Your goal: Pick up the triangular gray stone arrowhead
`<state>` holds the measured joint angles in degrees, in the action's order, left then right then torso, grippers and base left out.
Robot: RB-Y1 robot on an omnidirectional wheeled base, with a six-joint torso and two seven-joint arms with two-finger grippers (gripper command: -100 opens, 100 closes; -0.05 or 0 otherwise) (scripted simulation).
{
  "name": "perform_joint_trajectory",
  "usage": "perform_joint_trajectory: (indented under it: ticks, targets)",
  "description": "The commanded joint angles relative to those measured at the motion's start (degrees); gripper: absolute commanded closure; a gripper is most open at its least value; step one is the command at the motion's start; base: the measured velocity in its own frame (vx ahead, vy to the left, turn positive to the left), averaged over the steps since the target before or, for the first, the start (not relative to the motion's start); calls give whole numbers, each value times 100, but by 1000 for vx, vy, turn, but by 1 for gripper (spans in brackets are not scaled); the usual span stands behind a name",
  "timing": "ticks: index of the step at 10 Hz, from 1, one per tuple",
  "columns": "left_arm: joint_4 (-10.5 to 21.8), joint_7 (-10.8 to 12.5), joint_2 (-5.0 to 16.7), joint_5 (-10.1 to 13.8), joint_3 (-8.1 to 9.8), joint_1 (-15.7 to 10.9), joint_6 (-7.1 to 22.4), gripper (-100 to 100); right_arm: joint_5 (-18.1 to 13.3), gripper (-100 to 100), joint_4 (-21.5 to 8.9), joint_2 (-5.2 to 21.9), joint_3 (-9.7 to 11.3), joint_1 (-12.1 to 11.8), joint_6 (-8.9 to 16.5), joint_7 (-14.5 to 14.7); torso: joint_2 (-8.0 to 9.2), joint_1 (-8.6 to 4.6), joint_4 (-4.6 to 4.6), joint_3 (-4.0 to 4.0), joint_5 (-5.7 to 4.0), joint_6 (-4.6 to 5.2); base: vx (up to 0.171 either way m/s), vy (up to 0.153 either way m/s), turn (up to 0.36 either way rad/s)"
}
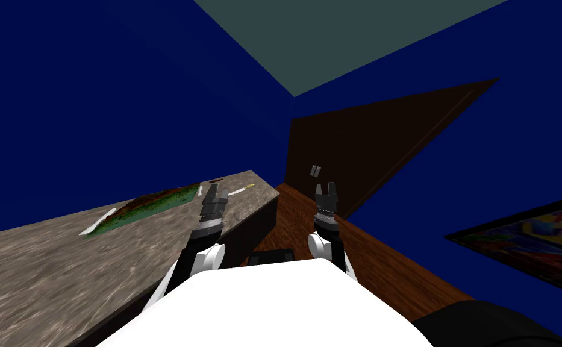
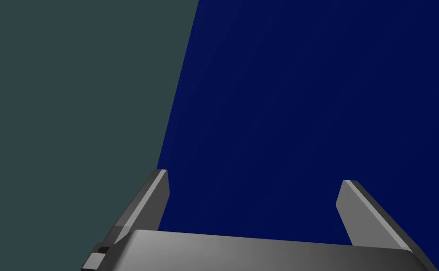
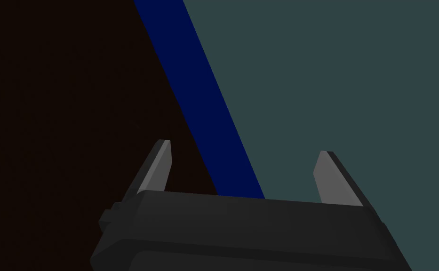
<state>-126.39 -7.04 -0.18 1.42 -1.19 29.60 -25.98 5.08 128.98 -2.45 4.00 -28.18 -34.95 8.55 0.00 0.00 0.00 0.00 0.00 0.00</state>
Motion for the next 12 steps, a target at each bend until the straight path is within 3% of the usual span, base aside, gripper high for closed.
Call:
perform_joint_trajectory:
  ticks: [1,4,8,11,12]
  targets:
    - [-27,-3,188,25,26,33,93,-100,0,0,0,0,0,0,0,0,0,0,0,0,0,0,-11,5,-30]
    - [-133,-17,620,115,132,162,453,-100,0,0,0,0,0,1,0,0,13,10,3,7,2,0,-37,22,-55]
    - [-378,-48,1269,316,367,466,1180,-100,0,0,0,0,0,1,0,0,31,16,7,18,4,0,-73,35,-97]
    - [-452,-57,1440,382,439,558,1520,-100,0,0,0,0,0,1,0,0,20,14,5,12,3,0,-43,27,-44]
    - [-530,-66,1612,455,518,654,1757,-100,0,0,0,0,0,0,0,0,16,11,4,9,3,0,-39,14,-89]
